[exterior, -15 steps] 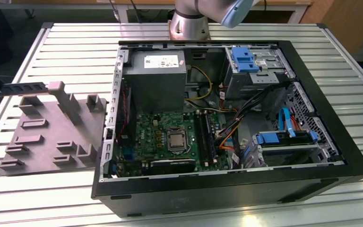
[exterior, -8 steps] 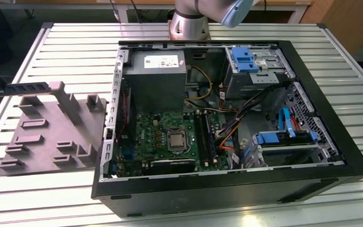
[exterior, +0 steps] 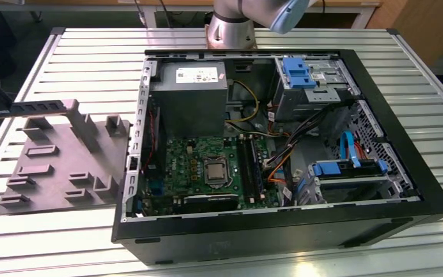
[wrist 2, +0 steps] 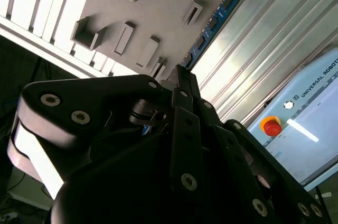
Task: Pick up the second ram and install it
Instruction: 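Pick up the second ram and move it above second insertion slot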
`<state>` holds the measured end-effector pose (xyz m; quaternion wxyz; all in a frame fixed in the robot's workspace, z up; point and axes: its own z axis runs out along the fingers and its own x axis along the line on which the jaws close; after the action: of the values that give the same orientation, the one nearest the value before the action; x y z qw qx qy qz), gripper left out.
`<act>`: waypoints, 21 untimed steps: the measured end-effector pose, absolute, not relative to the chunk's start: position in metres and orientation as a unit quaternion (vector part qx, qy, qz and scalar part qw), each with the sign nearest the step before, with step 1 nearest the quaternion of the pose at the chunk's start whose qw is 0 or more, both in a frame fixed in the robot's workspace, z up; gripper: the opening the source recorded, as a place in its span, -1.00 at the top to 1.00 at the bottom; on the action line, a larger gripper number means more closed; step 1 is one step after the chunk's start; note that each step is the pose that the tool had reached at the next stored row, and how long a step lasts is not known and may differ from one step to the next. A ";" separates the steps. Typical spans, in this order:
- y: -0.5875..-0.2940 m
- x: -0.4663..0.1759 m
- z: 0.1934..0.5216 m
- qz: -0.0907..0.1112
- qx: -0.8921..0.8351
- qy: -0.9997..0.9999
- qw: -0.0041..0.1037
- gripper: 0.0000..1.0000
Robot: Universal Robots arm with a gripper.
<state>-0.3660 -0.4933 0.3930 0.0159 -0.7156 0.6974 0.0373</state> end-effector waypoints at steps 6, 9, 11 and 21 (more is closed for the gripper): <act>-0.493 -0.363 0.393 0.037 -0.716 0.697 0.016 0.77; -0.493 -0.361 0.393 0.037 -0.716 0.697 0.016 0.77; -0.493 -0.360 0.393 0.037 -0.716 0.697 0.016 0.77; -0.493 -0.350 0.393 0.037 -0.716 0.697 0.016 0.77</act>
<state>-0.3502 -0.4933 0.3929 0.0160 -0.7156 0.6974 0.0373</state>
